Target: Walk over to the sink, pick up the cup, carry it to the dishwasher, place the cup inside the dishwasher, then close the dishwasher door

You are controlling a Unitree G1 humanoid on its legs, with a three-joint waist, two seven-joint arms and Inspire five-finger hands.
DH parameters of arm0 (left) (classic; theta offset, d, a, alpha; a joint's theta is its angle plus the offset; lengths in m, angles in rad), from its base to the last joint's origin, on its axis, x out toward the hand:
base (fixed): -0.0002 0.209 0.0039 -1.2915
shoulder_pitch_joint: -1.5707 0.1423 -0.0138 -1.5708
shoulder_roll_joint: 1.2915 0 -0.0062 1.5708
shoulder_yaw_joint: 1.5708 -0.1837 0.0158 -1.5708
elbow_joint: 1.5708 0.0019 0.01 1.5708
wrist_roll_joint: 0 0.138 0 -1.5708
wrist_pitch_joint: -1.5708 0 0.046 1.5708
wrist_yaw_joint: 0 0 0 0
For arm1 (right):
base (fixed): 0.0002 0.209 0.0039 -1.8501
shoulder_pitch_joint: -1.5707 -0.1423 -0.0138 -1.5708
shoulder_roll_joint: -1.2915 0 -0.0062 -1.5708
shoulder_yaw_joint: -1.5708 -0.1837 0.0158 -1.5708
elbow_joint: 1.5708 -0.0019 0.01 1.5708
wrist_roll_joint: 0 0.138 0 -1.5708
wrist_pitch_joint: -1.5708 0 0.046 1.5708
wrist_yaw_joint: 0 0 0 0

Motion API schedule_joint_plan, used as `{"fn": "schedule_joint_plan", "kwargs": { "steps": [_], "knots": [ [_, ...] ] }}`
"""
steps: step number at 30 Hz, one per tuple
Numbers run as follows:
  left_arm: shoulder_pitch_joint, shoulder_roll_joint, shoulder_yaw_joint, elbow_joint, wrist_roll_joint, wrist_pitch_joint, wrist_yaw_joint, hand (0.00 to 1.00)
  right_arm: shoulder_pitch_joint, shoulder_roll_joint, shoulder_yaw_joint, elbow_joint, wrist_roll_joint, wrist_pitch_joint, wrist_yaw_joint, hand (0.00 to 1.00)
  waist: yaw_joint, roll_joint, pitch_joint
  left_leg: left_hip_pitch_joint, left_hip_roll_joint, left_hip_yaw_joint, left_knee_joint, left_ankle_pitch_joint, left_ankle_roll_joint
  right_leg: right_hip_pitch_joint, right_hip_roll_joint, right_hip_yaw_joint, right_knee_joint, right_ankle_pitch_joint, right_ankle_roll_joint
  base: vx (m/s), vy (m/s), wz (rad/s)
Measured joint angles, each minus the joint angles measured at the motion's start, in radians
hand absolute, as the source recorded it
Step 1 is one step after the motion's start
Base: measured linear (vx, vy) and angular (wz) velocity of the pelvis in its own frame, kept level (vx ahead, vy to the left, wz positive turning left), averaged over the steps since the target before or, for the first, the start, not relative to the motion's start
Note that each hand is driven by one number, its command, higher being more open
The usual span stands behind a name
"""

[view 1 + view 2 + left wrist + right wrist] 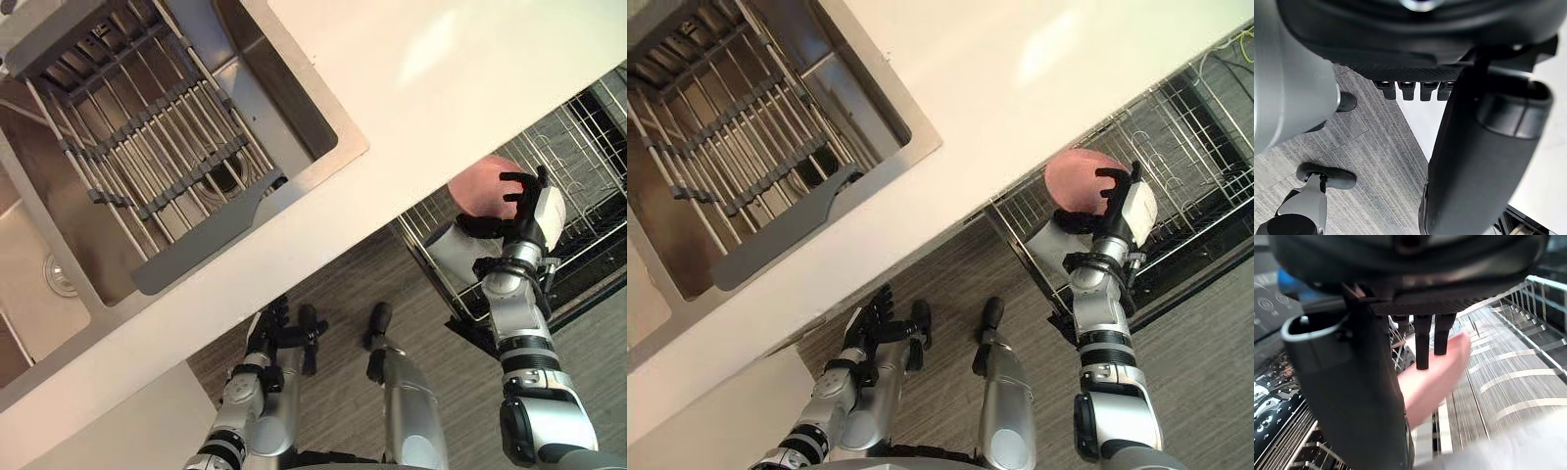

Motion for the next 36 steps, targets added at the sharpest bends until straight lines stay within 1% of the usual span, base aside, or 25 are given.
{"fn": "schedule_joint_plan", "kwargs": {
  "steps": [5, 8, 11, 13, 14, 15, 16, 18, 19, 21, 22, 23, 24, 25, 27, 29, 31, 34, 36],
  "knots": [
    [-0.007, -0.002, 0.0, 0.001, 0.0, 0.006, 0.0, 1.0, 0.016, 0.022, 0.0, 0.0, 0.014, -0.04, -0.006, 1.0, 0.0, -0.002, -0.007, 0.002, 0.0, -0.001, -0.005, 0.009, 0.0, 0.0, -0.004, -0.01, 0.009, -0.003, -0.005, 0.0, -0.006, 0.06],
    [-0.005, -0.005, 0.0, 0.012, 0.001, 0.015, 0.001, 1.0, 0.05, 0.058, -0.001, -0.006, 0.038, -0.08, -0.005, 1.0, 0.001, -0.006, -0.033, 0.012, 0.0, 0.001, -0.016, 0.014, -0.001, 0.006, -0.008, -0.026, 0.009, -0.003, -0.005, 0.0, -0.002, 0.02],
    [-0.005, -0.007, 0.0, 0.012, 0.002, 0.019, 0.001, 1.0, 0.128, 0.104, -0.002, -0.084, 0.054, -0.107, -0.005, 1.0, 0.001, -0.008, -0.04, 0.049, 0.0, -0.001, -0.027, 0.015, -0.001, 0.042, -0.011, -0.043, 0.009, -0.008, -0.01, 0.0, -0.001, 0.01],
    [-0.004, -0.005, 0.0, 0.013, 0.008, 0.021, 0.002, 1.0, 0.187, 0.136, -0.002, -0.144, 0.054, -0.116, -0.005, 1.0, -0.003, -0.02, -0.057, 0.065, 0.001, 0.003, -0.037, 0.016, -0.002, 0.058, -0.013, -0.053, 0.008, -0.015, -0.011, 0.01, -0.012, 0.14],
    [-0.001, -0.003, 0.0, 0.015, 0.017, 0.025, 0.002, 1.0, 0.229, 0.155, -0.002, -0.175, 0.054, -0.121, -0.007, 1.0, -0.01, -0.03, -0.075, 0.072, 0.009, 0.017, -0.045, 0.02, -0.001, 0.069, -0.016, -0.065, 0.008, -0.019, -0.01, 0.03, -0.022, 0.28],
    [0.001, -0.002, 0.0, 0.017, 0.021, 0.027, 0.002, 1.0, 0.267, 0.169, -0.002, -0.205, 0.054, -0.122, -0.011, 1.0, -0.016, -0.042, -0.085, 0.086, 0.011, 0.023, -0.053, 0.023, 0.0, 0.086, -0.018, -0.075, 0.006, -0.023, -0.009, 0.04, -0.018, 0.26],
    [0.004, -0.002, 0.0, 0.018, 0.021, 0.028, 0.002, 1.0, 0.284, 0.176, -0.002, -0.22, 0.053, -0.122, -0.013, 1.0, -0.018, -0.049, -0.089, 0.094, 0.011, 0.024, -0.057, 0.024, 0.001, 0.093, -0.018, -0.076, 0.005, -0.024, -0.008, 0.03, 0.0, 0.11],
    [0.019, 0.003, 0.0, 0.033, 0.023, 0.03, 0.002, 1.0, 0.344, 0.201, -0.003, -0.287, 0.053, -0.134, -0.026, 1.0, -0.026, -0.076, -0.108, 0.121, 0.01, 0.032, -0.073, 0.025, 0.003, 0.117, -0.017, -0.076, -0.009, -0.024, -0.007, 0.03, 0.016, 0.0],
    [0.024, 0.006, 0.0, 0.041, 0.024, 0.03, 0.002, 1.0, 0.361, 0.207, -0.003, -0.311, 0.053, -0.136, -0.028, 1.0, -0.029, -0.08, -0.111, 0.129, 0.01, 0.034, -0.077, 0.025, 0.003, 0.125, -0.016, -0.077, -0.013, -0.025, -0.006, 0.04, 0.021, -0.02],
    [0.063, 0.022, 0.0, 0.059, 0.05, 0.037, 0.003, 1.0, 0.445, 0.227, -0.006, -0.417, 0.053, -0.166, -0.039, 1.0, -0.04, -0.097, -0.133, 0.164, 0.009, 0.041, -0.106, 0.026, 0.003, 0.158, -0.008, -0.074, -0.043, -0.022, 0.0, 0.07, 0.017, -0.07],
    [0.079, 0.026, 0.0, 0.061, 0.056, 0.038, 0.003, 1.0, 0.468, 0.233, -0.01, -0.442, 0.053, -0.174, -0.039, 1.0, -0.044, -0.1, -0.143, 0.172, 0.009, 0.043, -0.113, 0.026, 0.003, 0.164, -0.006, -0.073, -0.051, -0.021, 0.001, 0.1, 0.01, -0.05],
    [0.101, 0.029, 0.001, 0.068, 0.062, 0.042, 0.005, 1.0, 0.508, 0.248, -0.025, -0.481, 0.053, -0.193, -0.041, 1.0, -0.053, -0.105, -0.167, 0.189, 0.008, 0.044, -0.129, 0.028, 0.0, 0.18, -0.001, -0.073, -0.069, -0.019, 0.004, 0.12, 0.006, -0.04],
    [0.106, 0.03, 0.002, 0.074, 0.068, 0.041, 0.005, 1.0, 0.524, 0.254, -0.035, -0.496, 0.053, -0.201, -0.041, 1.0, -0.055, -0.107, -0.175, 0.203, 0.007, 0.046, -0.138, 0.03, -0.001, 0.193, 0.001, -0.072, -0.078, -0.018, 0.005, 0.18, 0.012, -0.15],
    [0.125, 0.033, 0.019, 0.079, 0.083, 0.039, 0.006, 1.0, 0.555, 0.266, -0.059, -0.522, 0.054, -0.219, -0.041, 1.0, -0.064, -0.109, -0.191, 0.248, 0.007, 0.057, -0.159, 0.029, -0.003, 0.229, 0.007, -0.062, -0.096, -0.018, 0.006, 0.15, 0.012, -0.2],
    [0.14, 0.033, 0.023, 0.08, 0.088, 0.035, 0.008, 1.0, 0.579, 0.279, -0.083, -0.542, 0.054, -0.226, -0.04, 1.0, -0.067, -0.108, -0.207, 0.27, 0.006, 0.069, -0.173, 0.029, -0.004, 0.243, 0.009, -0.052, -0.104, -0.017, 0.007, 0.1, 0.013, -0.19],
    [0.161, 0.026, 0.044, 0.079, 0.096, 0.026, 0.008, 1.0, 0.625, 0.313, -0.127, -0.569, 0.076, -0.23, -0.035, 1.0, -0.077, -0.108, -0.218, 0.32, 0.005, 0.075, -0.192, 0.028, -0.005, 0.287, 0.012, -0.049, -0.114, -0.018, 0.009, 0.08, 0.017, -0.1],
    [0.181, 0.021, 0.061, 0.077, 0.1, 0.015, 0.008, 1.0, 0.672, 0.344, -0.151, -0.579, 0.096, -0.23, -0.023, 1.0, -0.083, -0.109, -0.234, 0.359, 0.006, 0.084, -0.206, 0.023, -0.012, 0.316, 0.015, -0.043, -0.117, -0.024, 0.015, 0.04, 0.016, -0.09],
    [0.183, 0.023, 0.083, 0.096, 0.123, 0.035, 0.008, 1.0, 0.732, 0.383, -0.18, -0.579, 0.116, -0.231, -0.006, 1.0, -0.095, -0.11, -0.25, 0.391, 0.005, 0.099, -0.214, 0.019, -0.014, 0.342, 0.015, -0.035, -0.118, -0.03, 0.018, -0.01, 0.016, -0.11],
    [0.183, 0.023, 0.102, 0.106, 0.141, 0.04, 0.007, 1.0, 0.781, 0.408, -0.208, -0.577, 0.19, -0.231, 0.013, 1.0, -0.1, -0.11, -0.251, 0.421, 0.007, 0.105, -0.215, 0.013, -0.012, 0.371, 0.016, -0.032, -0.118, -0.035, 0.02, -0.06, -0.004, -0.07]
  ]
}}
